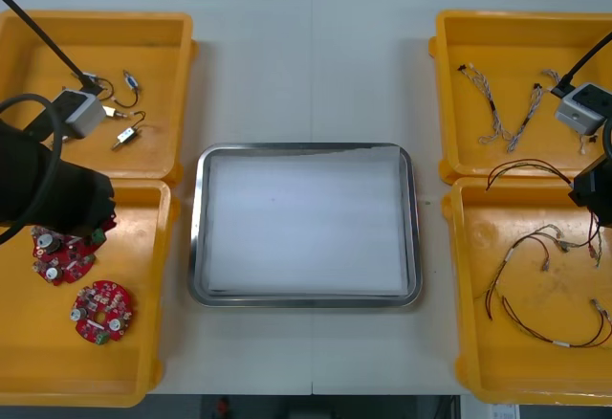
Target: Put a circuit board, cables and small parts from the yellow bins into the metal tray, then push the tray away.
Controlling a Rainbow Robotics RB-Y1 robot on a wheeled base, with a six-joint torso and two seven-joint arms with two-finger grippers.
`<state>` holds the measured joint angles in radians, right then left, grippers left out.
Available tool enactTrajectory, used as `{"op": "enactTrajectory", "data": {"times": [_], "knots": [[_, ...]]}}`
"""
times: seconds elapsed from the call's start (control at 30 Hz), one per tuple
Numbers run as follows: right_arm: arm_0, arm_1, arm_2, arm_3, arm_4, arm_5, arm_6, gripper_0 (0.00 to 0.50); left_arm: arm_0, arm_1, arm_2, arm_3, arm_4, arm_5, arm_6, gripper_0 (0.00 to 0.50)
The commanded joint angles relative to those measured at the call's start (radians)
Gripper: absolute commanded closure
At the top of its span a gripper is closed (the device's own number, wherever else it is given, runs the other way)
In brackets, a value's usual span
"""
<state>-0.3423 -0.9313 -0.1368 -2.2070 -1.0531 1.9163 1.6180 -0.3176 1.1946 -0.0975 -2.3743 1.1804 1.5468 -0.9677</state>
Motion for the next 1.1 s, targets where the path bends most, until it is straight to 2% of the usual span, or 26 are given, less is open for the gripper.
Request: {"op": "enactTrajectory", "data": {"times": [0.03, 0.3, 0.47, 0.67, 0.87, 1.1], "knots": [[-0.027, 0.009, 0.009, -0.003, 0.002, 0.004, -0.017, 0.5, -0.138, -0.073, -0.106, -0.017, -0.074, 0.056, 0.244, 0.5], [-0.027, 0.009, 0.009, -0.003, 0.002, 0.004, -0.017, 0.5, -0.31, -0.211, -0.343, -0.008, -0.258, 0.137, 0.451, 0.5], [-0.027, 0.009, 0.009, -0.003, 0.002, 0.004, -0.017, 0.5, -0.359, -0.303, -0.436, 0.038, -0.369, 0.157, 0.488, 0.5], [-0.027, 0.009, 0.009, -0.003, 0.002, 0.004, -0.017, 0.5, -0.426, -0.434, -0.562, 0.15, -0.499, 0.174, 0.518, 0.5], [-0.027, 0.009, 0.009, -0.003, 0.002, 0.004, -0.017, 0.5, -0.442, -0.526, -0.639, 0.224, -0.596, 0.174, 0.541, 0.5], [-0.027, 0.009, 0.009, -0.003, 0.002, 0.004, -0.017, 0.5, -0.436, -0.595, -0.715, 0.311, -0.699, 0.148, 0.549, 0.5]]}}
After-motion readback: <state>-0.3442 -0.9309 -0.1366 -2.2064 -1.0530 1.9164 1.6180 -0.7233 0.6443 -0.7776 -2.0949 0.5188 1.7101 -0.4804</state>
